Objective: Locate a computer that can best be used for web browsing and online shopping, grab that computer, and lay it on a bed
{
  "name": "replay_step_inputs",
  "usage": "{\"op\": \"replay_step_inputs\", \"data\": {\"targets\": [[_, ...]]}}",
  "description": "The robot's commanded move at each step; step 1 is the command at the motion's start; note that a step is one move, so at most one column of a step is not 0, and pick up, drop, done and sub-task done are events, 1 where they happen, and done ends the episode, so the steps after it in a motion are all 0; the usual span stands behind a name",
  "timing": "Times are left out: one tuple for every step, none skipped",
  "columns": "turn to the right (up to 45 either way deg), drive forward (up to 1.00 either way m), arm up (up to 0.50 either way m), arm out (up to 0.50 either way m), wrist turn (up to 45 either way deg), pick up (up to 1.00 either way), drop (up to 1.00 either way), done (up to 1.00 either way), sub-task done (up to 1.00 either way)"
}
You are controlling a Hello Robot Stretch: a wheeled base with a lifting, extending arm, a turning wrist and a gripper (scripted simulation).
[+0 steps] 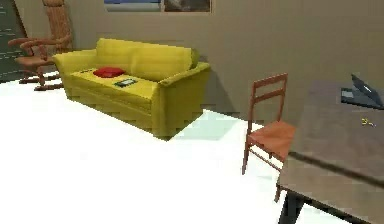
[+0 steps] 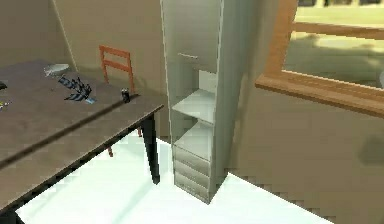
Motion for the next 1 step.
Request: {"op": "replay_step_inputs", "data": {"targets": [[-21.0,0.0,0.0,0.0,0.0,0.0,0.0,0.0,0.0]]}}
